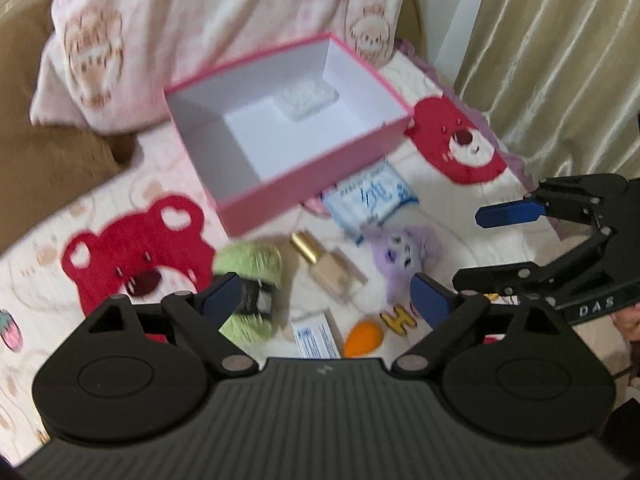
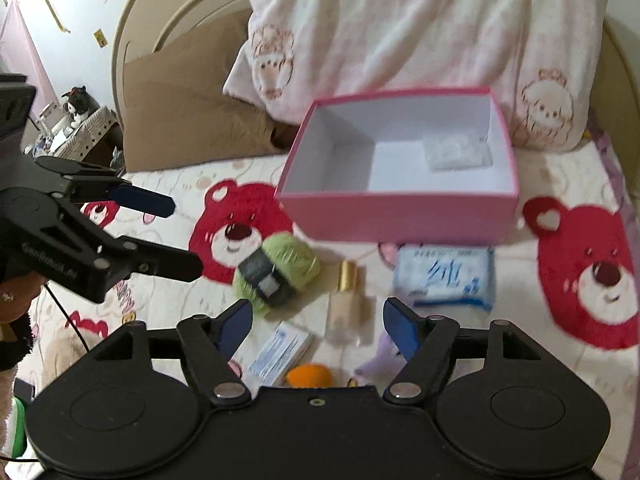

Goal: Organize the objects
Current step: 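Withdraw the left gripper from the pink box toward the remaining items, then close the left gripper on the orange makeup sponge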

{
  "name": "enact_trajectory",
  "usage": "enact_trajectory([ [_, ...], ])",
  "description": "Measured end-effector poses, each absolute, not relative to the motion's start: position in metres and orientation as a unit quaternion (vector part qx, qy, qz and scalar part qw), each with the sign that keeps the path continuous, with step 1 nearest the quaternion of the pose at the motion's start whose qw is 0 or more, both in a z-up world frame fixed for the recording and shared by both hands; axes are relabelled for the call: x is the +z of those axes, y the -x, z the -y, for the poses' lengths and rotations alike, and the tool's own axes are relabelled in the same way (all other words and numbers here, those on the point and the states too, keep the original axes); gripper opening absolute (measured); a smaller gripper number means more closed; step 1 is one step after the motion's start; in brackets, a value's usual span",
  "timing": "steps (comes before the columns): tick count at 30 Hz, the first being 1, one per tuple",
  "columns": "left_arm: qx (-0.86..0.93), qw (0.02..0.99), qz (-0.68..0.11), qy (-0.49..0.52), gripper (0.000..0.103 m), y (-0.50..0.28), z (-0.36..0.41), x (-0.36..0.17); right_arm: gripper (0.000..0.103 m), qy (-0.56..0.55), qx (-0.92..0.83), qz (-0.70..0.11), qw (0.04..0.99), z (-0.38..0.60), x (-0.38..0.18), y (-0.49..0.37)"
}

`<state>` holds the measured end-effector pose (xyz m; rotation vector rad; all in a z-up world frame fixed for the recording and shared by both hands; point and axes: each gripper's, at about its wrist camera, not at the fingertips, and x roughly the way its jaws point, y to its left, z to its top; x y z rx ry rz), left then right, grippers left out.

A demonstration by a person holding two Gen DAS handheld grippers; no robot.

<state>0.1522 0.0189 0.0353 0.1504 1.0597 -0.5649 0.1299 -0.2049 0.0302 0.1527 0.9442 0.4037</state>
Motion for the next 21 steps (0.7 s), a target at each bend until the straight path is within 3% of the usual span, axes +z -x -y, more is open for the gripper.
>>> enact_trajectory([
  [12, -0.276, 0.803, -0.527, -0.047, 0.092, -0.128, -0.029, -0.030, 0.077, -0.044, 0.229, -0.459, 0.857, 0.171, -0.020, -0.095],
  [21, -0.292, 0.797, -0.529, -0.030, 0.085, -0.115, -0.012, -0.080, 0.077, 0.030, 0.231, -0.457, 0.859, 0.148, -0.064, -0.089],
])
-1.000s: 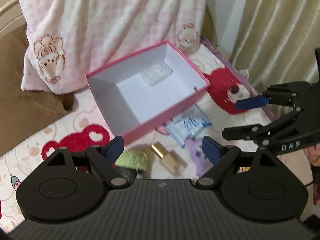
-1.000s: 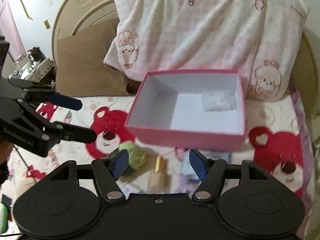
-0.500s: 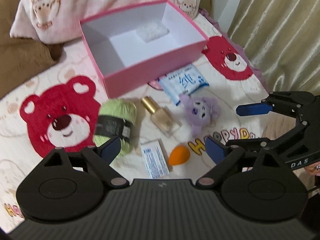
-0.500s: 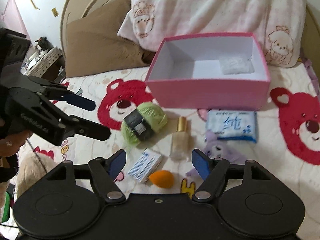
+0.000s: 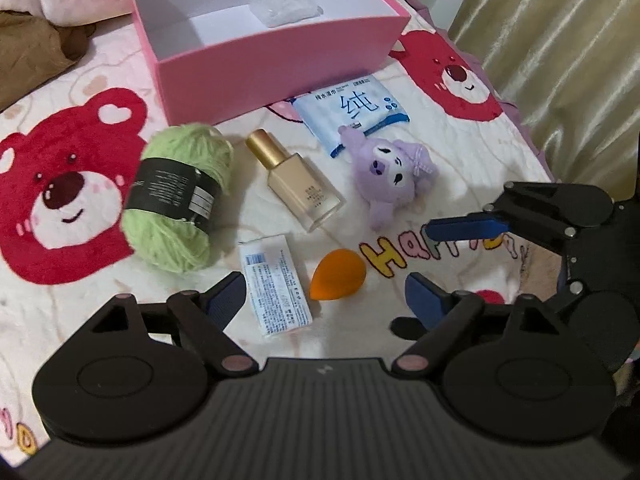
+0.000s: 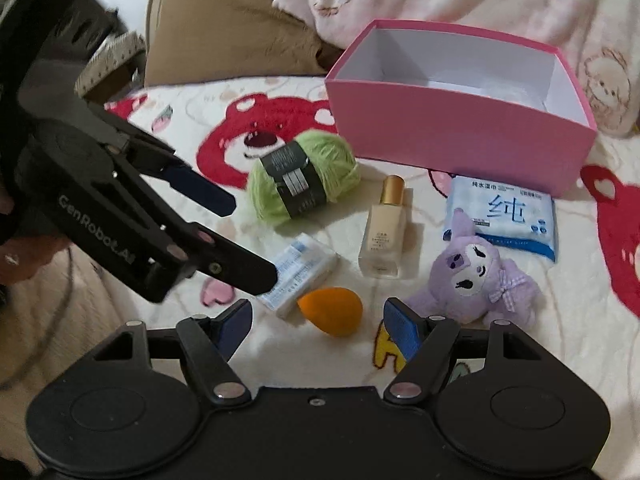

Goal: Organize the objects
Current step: 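Close the left gripper on the orange makeup sponge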

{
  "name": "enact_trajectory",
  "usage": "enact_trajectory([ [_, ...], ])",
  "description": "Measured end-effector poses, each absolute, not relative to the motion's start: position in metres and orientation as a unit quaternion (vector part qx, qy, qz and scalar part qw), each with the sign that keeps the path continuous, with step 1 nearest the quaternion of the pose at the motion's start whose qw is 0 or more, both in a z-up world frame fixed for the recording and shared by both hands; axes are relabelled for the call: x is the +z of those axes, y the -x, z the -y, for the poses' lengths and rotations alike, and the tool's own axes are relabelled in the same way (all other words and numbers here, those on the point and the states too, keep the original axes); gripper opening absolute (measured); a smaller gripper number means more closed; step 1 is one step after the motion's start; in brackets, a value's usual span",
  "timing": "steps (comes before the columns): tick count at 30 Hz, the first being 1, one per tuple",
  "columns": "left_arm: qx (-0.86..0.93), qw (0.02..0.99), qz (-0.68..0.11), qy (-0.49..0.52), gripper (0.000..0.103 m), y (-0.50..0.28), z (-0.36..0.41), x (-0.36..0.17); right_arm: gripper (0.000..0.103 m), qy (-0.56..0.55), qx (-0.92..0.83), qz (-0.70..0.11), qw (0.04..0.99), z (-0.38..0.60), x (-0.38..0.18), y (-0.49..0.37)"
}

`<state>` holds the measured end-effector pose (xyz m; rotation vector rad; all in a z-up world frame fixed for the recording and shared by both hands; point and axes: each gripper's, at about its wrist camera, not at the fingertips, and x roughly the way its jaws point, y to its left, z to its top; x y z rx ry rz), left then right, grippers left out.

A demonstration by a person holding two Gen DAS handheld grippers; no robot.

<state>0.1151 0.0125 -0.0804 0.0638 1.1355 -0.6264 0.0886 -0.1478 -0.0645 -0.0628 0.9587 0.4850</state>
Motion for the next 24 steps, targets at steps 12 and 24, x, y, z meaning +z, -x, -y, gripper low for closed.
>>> enact_trajectory([
  [12, -0.313, 0.793, -0.522, 0.004, 0.058, -0.110, 0.007, -0.124, 0.077, 0.045, 0.225, -0.462, 0.857, 0.133, -0.123, -0.097],
  [24, -0.295, 0.794, -0.529, 0.048, 0.046, -0.116, 0.006, -0.148, 0.049, 0.024, 0.207, -0.464, 0.861, 0.135, -0.138, -0.103],
])
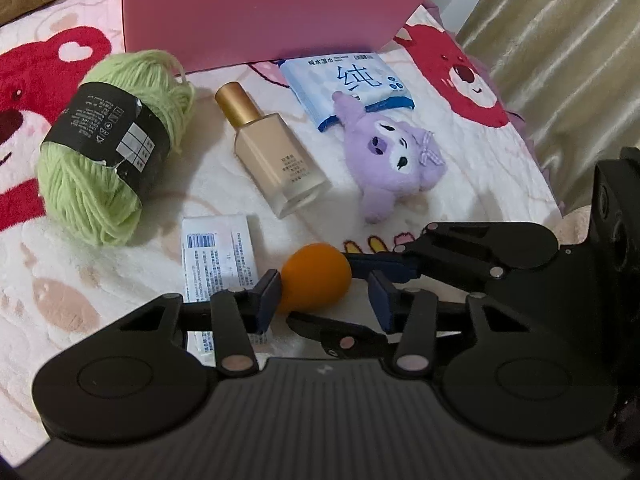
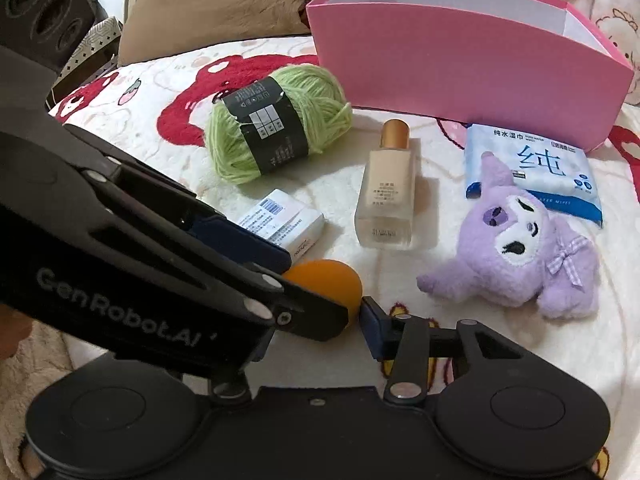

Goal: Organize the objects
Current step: 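Close the left gripper on the orange makeup sponge, then carry the orange sponge with the left gripper into the pink box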

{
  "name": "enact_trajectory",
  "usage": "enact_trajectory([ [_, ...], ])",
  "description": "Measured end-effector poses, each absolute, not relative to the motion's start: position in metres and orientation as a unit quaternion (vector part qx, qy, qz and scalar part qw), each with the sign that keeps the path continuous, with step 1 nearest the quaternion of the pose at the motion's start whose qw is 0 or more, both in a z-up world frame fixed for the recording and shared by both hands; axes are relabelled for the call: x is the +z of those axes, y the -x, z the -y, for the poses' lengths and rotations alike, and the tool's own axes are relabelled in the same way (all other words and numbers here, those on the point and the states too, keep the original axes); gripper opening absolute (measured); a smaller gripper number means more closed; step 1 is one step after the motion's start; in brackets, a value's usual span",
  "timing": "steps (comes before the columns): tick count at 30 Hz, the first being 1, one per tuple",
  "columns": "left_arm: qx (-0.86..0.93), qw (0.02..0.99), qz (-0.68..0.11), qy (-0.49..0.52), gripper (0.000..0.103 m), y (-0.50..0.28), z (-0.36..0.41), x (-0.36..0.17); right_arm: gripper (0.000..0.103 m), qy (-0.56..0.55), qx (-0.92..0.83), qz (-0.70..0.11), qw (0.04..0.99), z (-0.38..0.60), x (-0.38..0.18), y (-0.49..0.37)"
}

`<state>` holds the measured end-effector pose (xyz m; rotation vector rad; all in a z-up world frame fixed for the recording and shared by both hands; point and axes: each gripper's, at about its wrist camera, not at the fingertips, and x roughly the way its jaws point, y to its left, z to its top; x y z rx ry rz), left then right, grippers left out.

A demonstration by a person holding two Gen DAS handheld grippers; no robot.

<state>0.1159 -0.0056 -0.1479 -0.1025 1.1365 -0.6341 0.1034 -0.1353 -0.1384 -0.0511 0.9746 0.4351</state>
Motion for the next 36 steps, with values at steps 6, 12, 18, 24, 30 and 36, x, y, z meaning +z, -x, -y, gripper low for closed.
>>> enact_trajectory([
  [6, -0.302, 0.801, -0.514, 0.051, 0.046, -0.108, 0.005, -0.137, 0.049, 0.049, 0.199, -0.447, 0.871, 0.131, -0.130, -0.097],
  [12, -0.327, 0.813, -0.480, 0.024, 0.046, -0.097, 0.008, -0.108, 0.049, 0.057, 0.187, -0.415, 0.889, 0.135, -0.104, -0.083],
  [18, -0.339, 0.823, -0.455, 0.020, 0.046, -0.096, 0.011, -0.068, 0.049, 0.068, 0.180, -0.382, 0.904, 0.140, -0.071, -0.078],
  [24, -0.356, 0.837, -0.415, -0.002, 0.046, -0.105, 0.016, -0.014, 0.049, 0.103, 0.176, -0.332, 0.921, 0.144, -0.021, -0.081],
  [30, -0.347, 0.843, -0.411, -0.005, 0.046, -0.138, 0.030, 0.029, 0.049, 0.124, 0.171, -0.293, 0.932, 0.156, 0.020, -0.104],
  [36, -0.331, 0.835, -0.440, 0.006, 0.046, -0.191, 0.053, 0.040, 0.049, 0.133, 0.158, -0.272, 0.940, 0.175, 0.044, -0.142],
])
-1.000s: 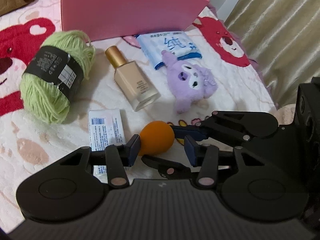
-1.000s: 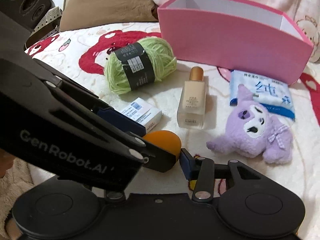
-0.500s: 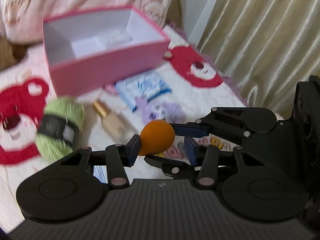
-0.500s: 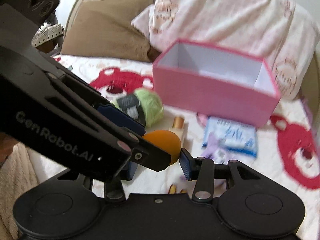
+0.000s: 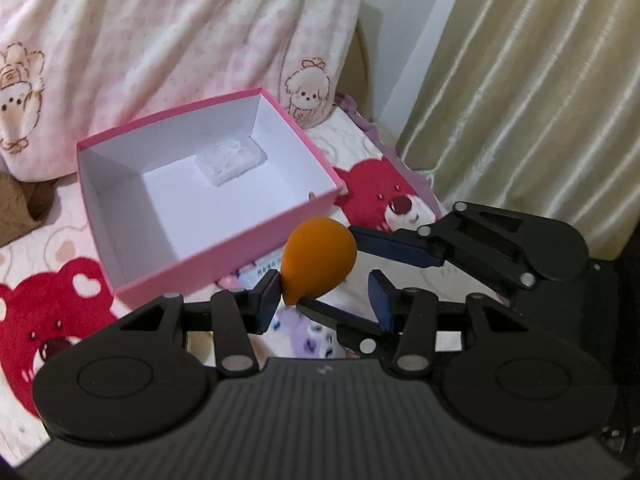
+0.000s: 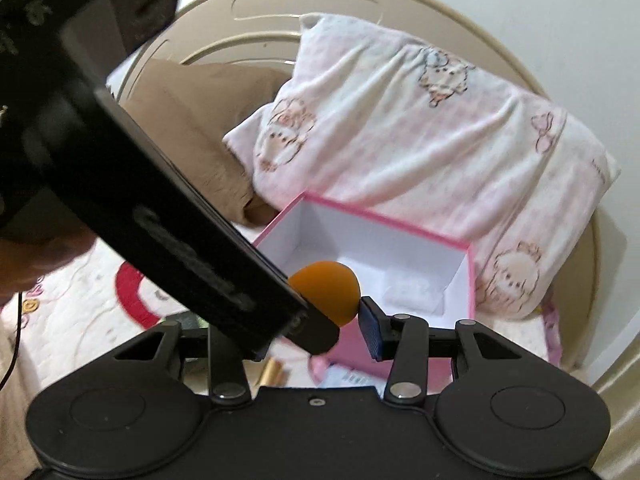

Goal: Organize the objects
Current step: 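Carry the orange sponge with the left gripper into the pink box, then open the left gripper to drop the sponge inside the pink box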

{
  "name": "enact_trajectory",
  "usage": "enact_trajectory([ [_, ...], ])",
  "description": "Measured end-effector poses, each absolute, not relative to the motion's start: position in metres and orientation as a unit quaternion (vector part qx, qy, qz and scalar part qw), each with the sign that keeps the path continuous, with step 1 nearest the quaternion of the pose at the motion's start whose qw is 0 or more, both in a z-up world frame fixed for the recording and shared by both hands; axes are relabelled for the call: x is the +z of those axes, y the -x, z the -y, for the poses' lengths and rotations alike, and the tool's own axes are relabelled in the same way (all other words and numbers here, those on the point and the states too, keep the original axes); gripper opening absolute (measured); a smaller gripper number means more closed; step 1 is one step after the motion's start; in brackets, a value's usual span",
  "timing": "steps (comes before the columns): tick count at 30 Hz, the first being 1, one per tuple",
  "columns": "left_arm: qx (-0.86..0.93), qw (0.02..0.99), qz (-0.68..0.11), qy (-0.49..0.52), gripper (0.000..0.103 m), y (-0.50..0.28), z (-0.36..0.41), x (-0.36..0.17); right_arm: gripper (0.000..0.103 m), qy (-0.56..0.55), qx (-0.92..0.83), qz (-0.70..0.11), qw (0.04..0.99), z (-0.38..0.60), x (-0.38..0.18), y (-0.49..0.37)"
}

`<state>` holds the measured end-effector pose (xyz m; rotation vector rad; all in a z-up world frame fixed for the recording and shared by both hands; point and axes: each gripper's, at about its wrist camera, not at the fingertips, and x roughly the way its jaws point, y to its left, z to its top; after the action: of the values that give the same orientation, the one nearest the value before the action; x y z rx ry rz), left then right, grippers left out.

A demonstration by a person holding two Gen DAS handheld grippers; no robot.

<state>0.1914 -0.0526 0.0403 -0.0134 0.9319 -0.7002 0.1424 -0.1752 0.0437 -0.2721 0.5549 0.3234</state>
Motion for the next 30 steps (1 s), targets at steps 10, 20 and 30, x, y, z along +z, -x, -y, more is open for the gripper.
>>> enact_trajectory([
  [10, -0.290, 0.839, -0.454, 0.069, 0.046, -0.283, 0.076, 0.013, 0.047, 0.072, 0.146, -0.290, 0.943, 0.218, 0.032, -0.226],
  [20, -0.219, 0.814, -0.508, 0.176, 0.046, -0.369, 0.087, -0.064, 0.045, -0.034, 0.135, -0.369, 0.919, 0.255, -0.035, -0.322],
  [30, -0.192, 0.805, -0.522, 0.207, 0.046, -0.395, 0.085, -0.101, 0.044, 0.020, 0.098, -0.414, 0.905, 0.248, -0.072, -0.358],
])
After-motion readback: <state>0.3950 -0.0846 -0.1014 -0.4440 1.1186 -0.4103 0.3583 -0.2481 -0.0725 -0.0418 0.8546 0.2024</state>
